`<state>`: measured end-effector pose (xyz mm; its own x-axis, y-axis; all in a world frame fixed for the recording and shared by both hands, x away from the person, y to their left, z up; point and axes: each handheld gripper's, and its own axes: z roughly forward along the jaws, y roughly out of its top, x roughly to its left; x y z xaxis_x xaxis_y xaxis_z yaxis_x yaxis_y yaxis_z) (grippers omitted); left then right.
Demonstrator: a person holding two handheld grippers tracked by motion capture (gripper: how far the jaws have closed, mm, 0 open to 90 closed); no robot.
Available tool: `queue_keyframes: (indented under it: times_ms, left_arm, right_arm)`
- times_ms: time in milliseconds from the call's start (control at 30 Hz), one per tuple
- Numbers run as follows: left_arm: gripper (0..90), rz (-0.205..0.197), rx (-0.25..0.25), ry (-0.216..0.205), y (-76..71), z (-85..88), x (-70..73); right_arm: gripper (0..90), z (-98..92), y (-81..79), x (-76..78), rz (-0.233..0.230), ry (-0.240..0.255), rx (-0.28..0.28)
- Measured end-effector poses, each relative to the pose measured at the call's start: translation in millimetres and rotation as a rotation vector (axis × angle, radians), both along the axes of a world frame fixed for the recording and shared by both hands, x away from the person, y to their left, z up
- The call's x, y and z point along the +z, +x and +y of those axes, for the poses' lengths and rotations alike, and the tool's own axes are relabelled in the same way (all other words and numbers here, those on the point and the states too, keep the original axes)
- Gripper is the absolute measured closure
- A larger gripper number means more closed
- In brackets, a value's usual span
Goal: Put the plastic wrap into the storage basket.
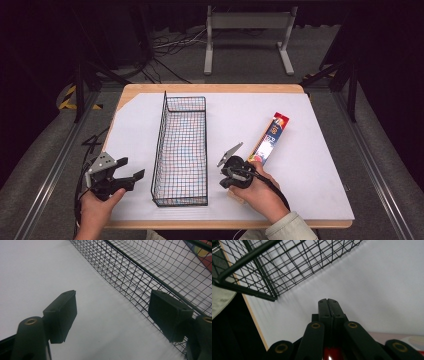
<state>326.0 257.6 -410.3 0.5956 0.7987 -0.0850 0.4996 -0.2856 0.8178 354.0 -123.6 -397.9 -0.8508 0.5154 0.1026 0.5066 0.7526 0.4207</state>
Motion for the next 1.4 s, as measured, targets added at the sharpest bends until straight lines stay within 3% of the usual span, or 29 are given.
queue_keyframes:
  times_ms: [567, 633, 733, 1000, 1400]
  left_arm:
    - [23.8, 0.004, -0.001, -0.001, 0.0, 1.2, 0.2]
    - [23.8, 0.010, -0.003, -0.006, 0.4, 1.3, -0.5]
    - [23.8, 0.006, -0.002, 0.000, 0.1, 0.3, -0.5]
    - [23.7, 0.008, 0.001, -0.002, -0.2, 1.7, -1.2]
    - [23.8, 0.006, 0.002, -0.002, -0.5, 2.2, -0.9]
  right_arm:
    - [90.0, -18.6, -9.3, 8.2, 0.054, -0.060, 0.004]
    - [90.0, -23.4, -11.3, 8.3, 0.043, -0.089, -0.012]
    - [90.0, -27.5, -10.9, 4.8, 0.054, -0.068, -0.018]
    - [90.0, -24.6, -10.3, 2.6, 0.067, -0.094, -0.015]
    - [90.0, -30.3, -11.8, -0.8, 0.134, -0.151, -0.019]
